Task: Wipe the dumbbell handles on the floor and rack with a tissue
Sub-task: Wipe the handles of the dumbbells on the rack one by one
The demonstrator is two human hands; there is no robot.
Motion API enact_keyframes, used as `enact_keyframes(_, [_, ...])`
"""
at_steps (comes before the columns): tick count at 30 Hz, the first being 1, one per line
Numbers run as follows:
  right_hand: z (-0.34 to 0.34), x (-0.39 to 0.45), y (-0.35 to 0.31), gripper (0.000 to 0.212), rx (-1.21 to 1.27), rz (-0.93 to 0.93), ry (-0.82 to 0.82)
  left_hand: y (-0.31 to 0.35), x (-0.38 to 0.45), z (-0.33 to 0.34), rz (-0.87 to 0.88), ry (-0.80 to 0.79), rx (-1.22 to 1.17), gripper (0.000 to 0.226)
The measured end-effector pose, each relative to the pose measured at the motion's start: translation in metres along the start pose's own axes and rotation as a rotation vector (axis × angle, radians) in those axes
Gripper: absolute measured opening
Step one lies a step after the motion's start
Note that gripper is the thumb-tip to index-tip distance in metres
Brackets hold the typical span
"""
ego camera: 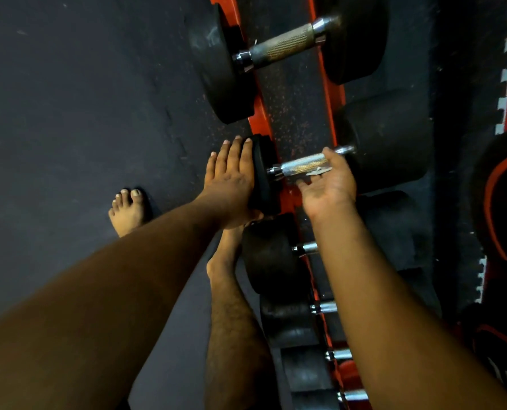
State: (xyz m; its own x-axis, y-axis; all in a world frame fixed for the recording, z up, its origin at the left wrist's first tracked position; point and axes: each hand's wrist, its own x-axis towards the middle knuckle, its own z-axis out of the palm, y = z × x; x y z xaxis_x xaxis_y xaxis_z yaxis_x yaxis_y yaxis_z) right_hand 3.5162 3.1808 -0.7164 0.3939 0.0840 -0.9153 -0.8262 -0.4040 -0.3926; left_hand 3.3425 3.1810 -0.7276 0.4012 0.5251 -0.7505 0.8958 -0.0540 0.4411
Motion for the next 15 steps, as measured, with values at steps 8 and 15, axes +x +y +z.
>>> enact_keyframes(8, [-0.004, 0.014, 0.006, 0.008, 0.102, -0.030, -0.077, -0.001, 0.000, 0.001, -0.002, 0.001, 0.009, 0.148])
enact_keyframes(15, [0.005, 0.002, 0.009, 0.037, 0.075, -0.041, 0.013, -0.002, 0.001, 0.001, -0.003, 0.004, 0.021, 0.148])
